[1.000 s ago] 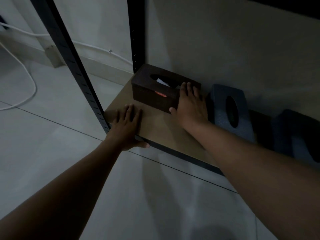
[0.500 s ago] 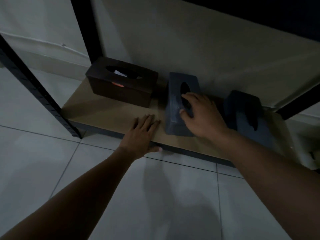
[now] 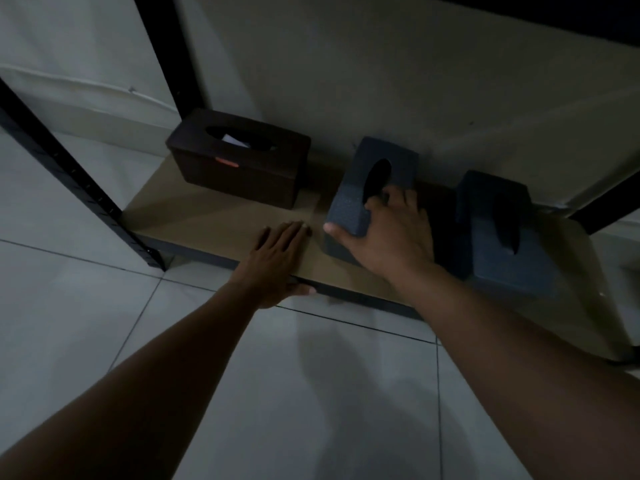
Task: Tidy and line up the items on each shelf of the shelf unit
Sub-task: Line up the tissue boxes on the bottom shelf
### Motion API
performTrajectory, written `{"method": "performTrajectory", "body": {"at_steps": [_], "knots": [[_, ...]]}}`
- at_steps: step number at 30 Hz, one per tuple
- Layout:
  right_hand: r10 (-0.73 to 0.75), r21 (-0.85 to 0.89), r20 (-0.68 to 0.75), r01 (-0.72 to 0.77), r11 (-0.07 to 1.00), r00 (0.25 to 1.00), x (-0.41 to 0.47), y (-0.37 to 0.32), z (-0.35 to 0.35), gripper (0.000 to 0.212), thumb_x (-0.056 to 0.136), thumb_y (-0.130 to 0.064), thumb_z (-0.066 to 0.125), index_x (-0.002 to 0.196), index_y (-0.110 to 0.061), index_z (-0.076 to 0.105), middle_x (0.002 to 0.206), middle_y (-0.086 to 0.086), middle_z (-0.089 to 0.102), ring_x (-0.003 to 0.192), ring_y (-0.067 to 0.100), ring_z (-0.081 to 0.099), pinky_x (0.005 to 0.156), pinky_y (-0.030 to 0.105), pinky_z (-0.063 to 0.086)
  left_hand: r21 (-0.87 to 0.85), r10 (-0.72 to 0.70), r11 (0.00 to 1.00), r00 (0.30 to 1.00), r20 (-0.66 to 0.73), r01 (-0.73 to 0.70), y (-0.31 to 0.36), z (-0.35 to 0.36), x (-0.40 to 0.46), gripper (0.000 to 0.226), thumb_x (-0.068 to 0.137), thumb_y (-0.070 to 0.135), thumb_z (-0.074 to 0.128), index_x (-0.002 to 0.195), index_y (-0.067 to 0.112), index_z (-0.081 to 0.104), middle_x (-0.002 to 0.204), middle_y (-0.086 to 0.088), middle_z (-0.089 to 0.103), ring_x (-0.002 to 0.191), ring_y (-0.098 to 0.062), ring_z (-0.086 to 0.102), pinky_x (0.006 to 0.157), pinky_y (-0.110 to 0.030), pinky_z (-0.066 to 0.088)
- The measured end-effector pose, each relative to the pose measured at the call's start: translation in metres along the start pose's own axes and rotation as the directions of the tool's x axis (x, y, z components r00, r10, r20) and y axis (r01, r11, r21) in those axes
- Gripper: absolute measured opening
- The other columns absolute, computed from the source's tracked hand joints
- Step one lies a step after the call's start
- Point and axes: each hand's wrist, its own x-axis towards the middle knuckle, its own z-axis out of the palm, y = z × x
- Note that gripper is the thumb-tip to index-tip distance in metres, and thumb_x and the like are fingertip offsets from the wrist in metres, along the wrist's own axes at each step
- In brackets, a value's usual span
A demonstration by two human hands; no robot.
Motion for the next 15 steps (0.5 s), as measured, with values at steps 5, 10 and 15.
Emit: {"method": "performTrajectory", "body": {"at_steps": [5,10,15], "knots": [[-0.027,0.215,-0.028,0.032,0.976,0.999,0.005,0.014,-0.007,0.068,0.098,-0.066,0.039,0.145,-0.018,0.045,0.151,0.007,0.041,0.141,0.03,0.03,0.112,0.044,0.033,0.01,-0.008,1.0,1.0,-0.023,0.008,-0.002,0.004,0.001,0.121,0.079,0.084,0.045,0.16,0.011,-0.008,0.168,-0.006,-0.007,0.154,-0.021,-0.008,0.124,-0.044,-0.005],[-0.219,0.07,0.186,0.21,0.975,0.958,0.021,0.069,-0.016,0.076,0.092,-0.002,0.057,0.158,-0.029,0.03,0.169,-0.002,0.016,0.154,0.024,0.015,0.123,0.043,0.022,0.018,-0.024,1.0,1.0,0.007,0.024,0.001,0.0,0.002,0.121,0.079,0.083,0.048,0.16,0.013,-0.009,0.168,-0.004,-0.009,0.154,-0.02,-0.011,0.124,-0.043,-0.006],[-0.286,-0.011,0.116,0.289,0.957,0.951,0.031,0.07,-0.018,0.07,0.093,-0.014,0.065,0.153,-0.034,0.038,0.163,-0.003,0.028,0.148,0.022,0.024,0.114,0.037,0.031,0.004,-0.028,1.0,0.999,0.021,0.028,0.001,-0.002,0.001,0.12,0.08,0.081,0.049,0.159,0.014,-0.011,0.168,-0.002,-0.011,0.153,-0.018,-0.013,0.122,-0.041,-0.009]]}}
